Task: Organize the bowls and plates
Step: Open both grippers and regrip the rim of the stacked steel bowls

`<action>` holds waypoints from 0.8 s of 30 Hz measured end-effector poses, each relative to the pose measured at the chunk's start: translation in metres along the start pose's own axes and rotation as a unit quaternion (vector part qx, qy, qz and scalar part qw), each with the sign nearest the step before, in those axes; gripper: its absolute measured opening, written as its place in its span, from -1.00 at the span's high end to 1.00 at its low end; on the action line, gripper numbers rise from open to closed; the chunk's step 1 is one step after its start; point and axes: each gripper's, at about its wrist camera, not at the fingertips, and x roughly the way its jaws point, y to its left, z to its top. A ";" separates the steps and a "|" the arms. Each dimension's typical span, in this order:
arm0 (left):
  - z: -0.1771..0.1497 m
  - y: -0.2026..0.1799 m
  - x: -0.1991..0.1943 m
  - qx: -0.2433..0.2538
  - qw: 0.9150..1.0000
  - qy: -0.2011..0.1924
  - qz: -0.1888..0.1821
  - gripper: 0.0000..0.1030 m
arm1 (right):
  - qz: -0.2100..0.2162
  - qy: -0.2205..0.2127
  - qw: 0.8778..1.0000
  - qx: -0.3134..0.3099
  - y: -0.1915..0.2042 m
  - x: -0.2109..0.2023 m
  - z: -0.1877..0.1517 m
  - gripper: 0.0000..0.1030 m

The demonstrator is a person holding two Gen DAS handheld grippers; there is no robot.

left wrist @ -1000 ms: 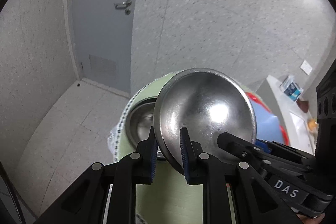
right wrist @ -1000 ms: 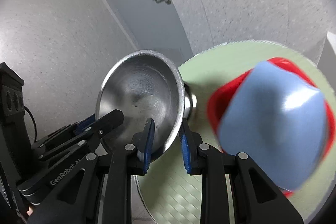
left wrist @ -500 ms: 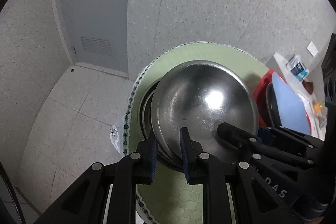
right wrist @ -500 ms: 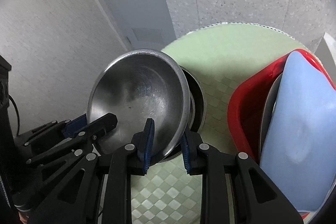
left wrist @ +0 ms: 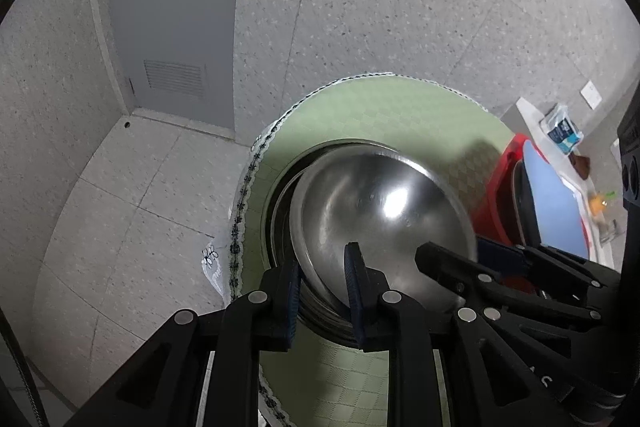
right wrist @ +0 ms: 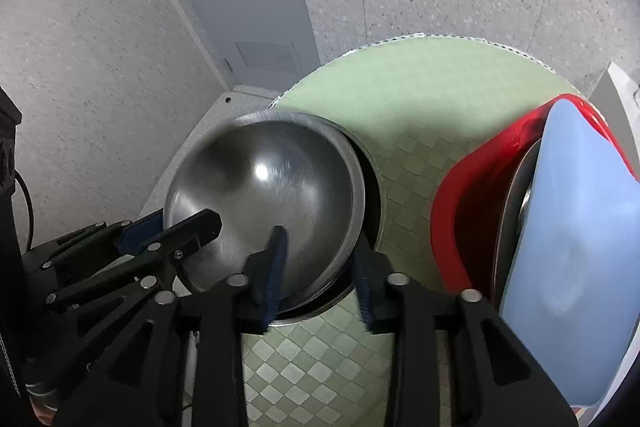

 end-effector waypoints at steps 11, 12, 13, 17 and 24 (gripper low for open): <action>-0.002 0.003 0.000 -0.006 1.000 -0.001 -0.019 0.46 | 0.003 -0.015 1.000 0.014 -0.007 -0.013 -0.002 0.02; -0.003 0.003 -0.002 -0.009 1.000 -0.004 -0.021 0.36 | 0.000 -0.019 1.000 0.015 -0.008 -0.015 -0.003 0.02; -0.004 0.004 -0.005 -0.010 1.000 -0.009 -0.025 0.31 | -0.001 -0.022 1.000 0.018 -0.009 -0.017 -0.004 0.01; -0.007 0.012 -0.022 -0.019 0.999 -0.041 0.004 -0.42 | 0.004 -0.033 0.998 0.046 -0.019 -0.023 -0.010 -0.16; -0.013 0.036 -0.022 -0.050 0.998 -0.048 0.016 -0.56 | 0.017 -0.045 0.997 0.060 -0.019 -0.021 -0.016 -0.44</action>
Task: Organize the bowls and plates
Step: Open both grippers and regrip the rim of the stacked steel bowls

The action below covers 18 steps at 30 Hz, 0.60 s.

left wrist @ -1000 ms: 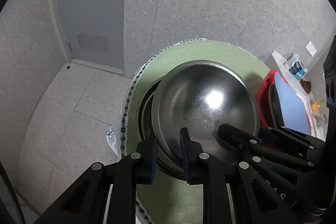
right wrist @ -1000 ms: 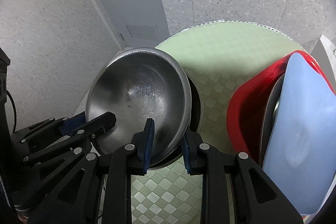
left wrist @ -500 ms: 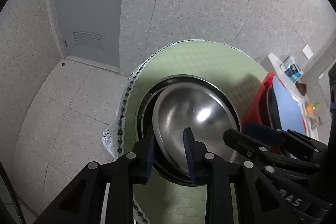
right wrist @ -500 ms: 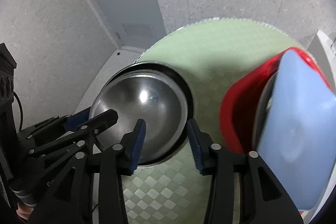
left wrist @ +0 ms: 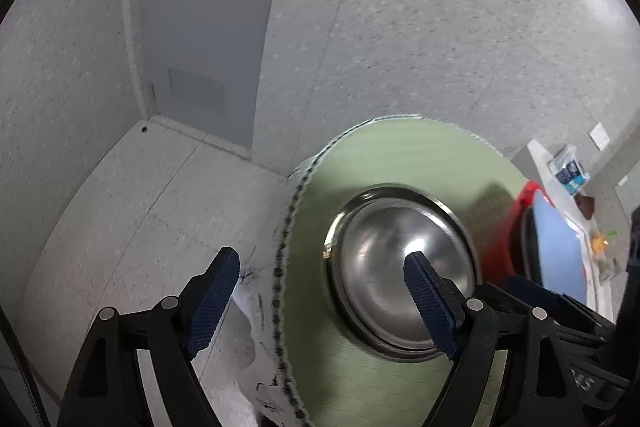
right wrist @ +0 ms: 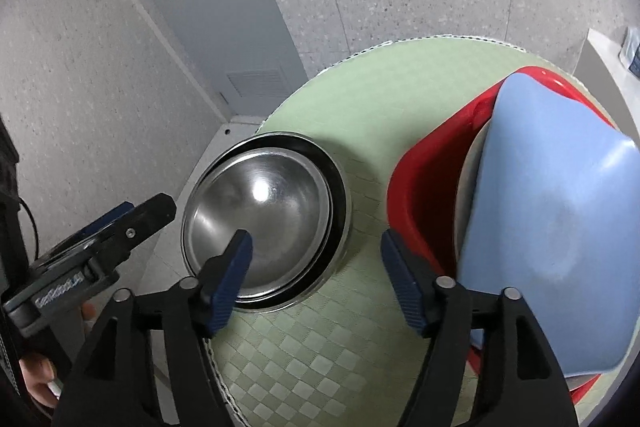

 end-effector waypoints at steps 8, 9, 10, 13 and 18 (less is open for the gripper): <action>-0.004 0.003 0.019 0.001 1.000 0.028 0.009 -0.56 | -0.008 -0.028 0.999 0.013 0.009 -0.004 -0.013 -0.63; -0.003 0.004 0.024 0.001 0.999 0.033 0.009 -0.56 | -0.011 -0.027 1.000 0.011 0.012 -0.003 -0.015 -0.63; -0.003 0.003 0.027 0.003 0.999 0.036 0.009 -0.56 | -0.012 -0.029 0.999 0.006 0.014 -0.002 -0.018 -0.63; -0.001 0.004 0.038 0.009 0.999 0.045 0.010 -0.56 | -0.007 -0.027 1.000 0.011 0.016 0.002 -0.024 -0.63; 0.003 0.010 0.050 0.009 0.999 0.047 0.001 -0.60 | -0.015 -0.033 0.999 0.038 0.008 0.007 -0.024 -0.63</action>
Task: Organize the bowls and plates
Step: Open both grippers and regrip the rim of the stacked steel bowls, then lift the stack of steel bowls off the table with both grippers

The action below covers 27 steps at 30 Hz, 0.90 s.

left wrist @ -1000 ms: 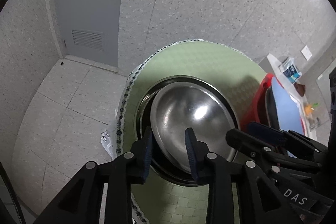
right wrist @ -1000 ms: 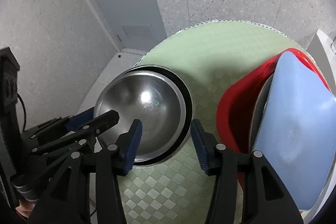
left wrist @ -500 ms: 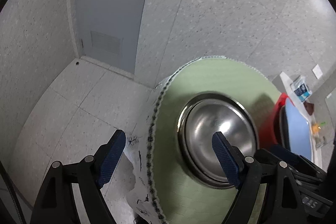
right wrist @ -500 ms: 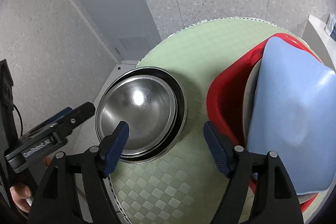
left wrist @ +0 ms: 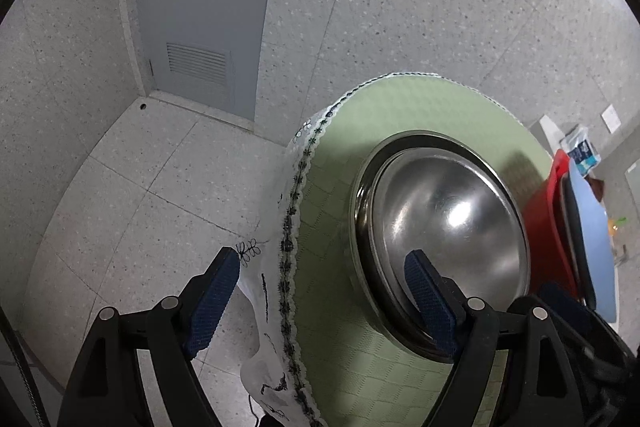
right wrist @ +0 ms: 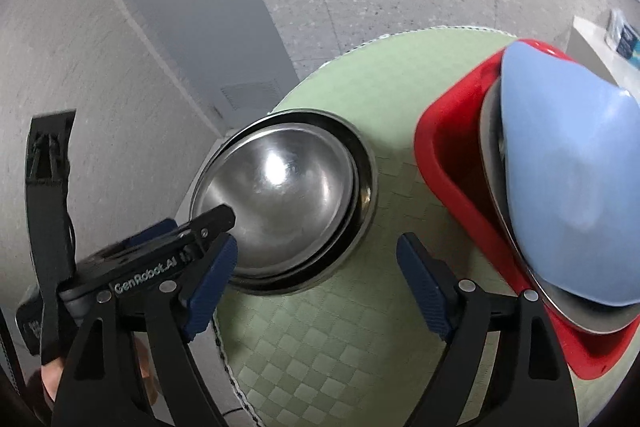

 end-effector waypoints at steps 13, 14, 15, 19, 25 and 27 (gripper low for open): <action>0.006 0.020 0.014 -0.008 1.000 0.011 -0.016 -0.62 | -0.025 -0.005 0.999 0.044 0.003 0.020 0.003 -0.83; 0.007 0.020 0.014 -0.004 1.000 0.009 -0.015 -0.62 | -0.020 -0.003 0.998 0.053 0.001 0.022 0.001 -0.84; 0.007 0.019 0.014 0.001 1.000 0.009 -0.017 -0.62 | -0.017 0.000 0.998 0.063 -0.003 0.023 -0.002 -0.85; 0.005 0.018 0.019 0.008 0.999 0.014 -0.029 -0.57 | 0.004 0.020 0.994 0.111 -0.019 0.037 -0.009 -0.86; 0.006 0.011 0.020 0.020 0.997 0.021 -0.065 0.08 | 0.054 0.032 0.990 0.128 -0.023 0.049 -0.006 -0.22; 0.006 0.005 0.019 0.031 0.996 0.024 -0.080 0.41 | 0.050 0.028 0.992 0.116 -0.018 0.046 -0.005 -0.11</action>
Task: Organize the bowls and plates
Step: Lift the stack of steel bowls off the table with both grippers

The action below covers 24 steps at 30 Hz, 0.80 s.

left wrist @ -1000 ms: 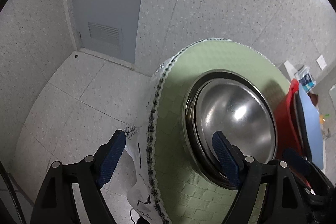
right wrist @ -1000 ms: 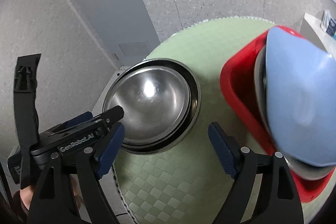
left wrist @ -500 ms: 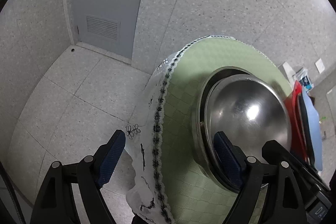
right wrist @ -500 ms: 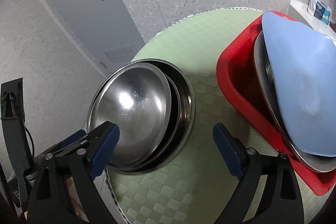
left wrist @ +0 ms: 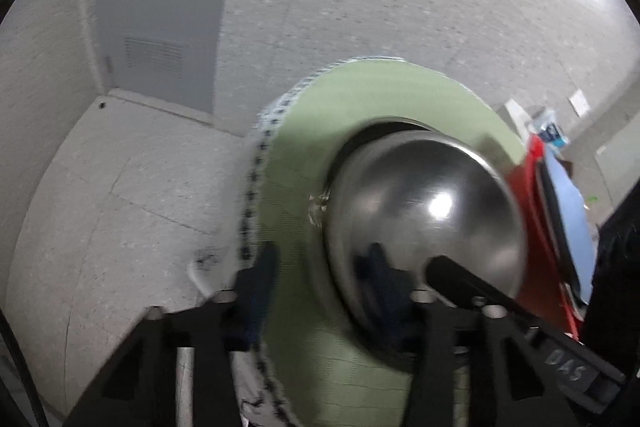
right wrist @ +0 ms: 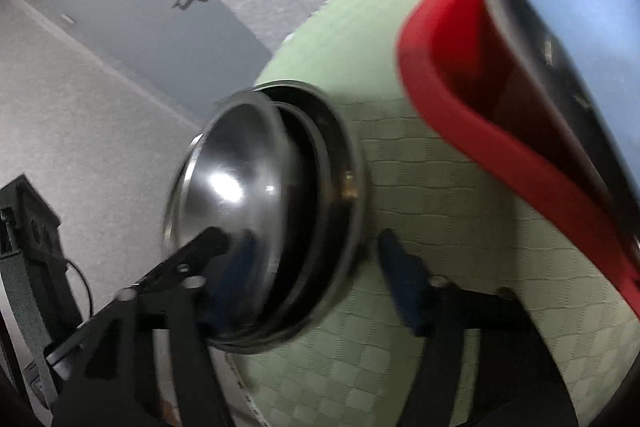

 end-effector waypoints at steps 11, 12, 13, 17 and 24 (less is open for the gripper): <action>-0.012 0.000 -0.026 -0.016 0.999 -0.021 0.018 0.41 | 0.023 0.001 1.000 -0.019 0.012 -0.011 -0.016 -0.08; -0.014 -0.001 -0.036 -0.021 0.999 -0.029 0.018 0.41 | 0.027 -0.002 0.999 -0.026 0.016 -0.015 -0.016 -0.08; -0.015 -0.003 -0.045 -0.025 0.999 -0.037 0.019 0.41 | 0.032 -0.006 0.999 -0.034 0.021 -0.020 -0.017 -0.08; -0.019 -0.017 -0.077 -0.025 0.997 -0.071 0.023 0.40 | 0.051 -0.026 0.997 -0.059 0.034 -0.045 -0.013 -0.08; -0.032 -0.075 -0.123 -0.009 0.992 -0.127 0.022 0.40 | 0.076 -0.069 0.991 -0.089 0.027 -0.106 0.001 -0.08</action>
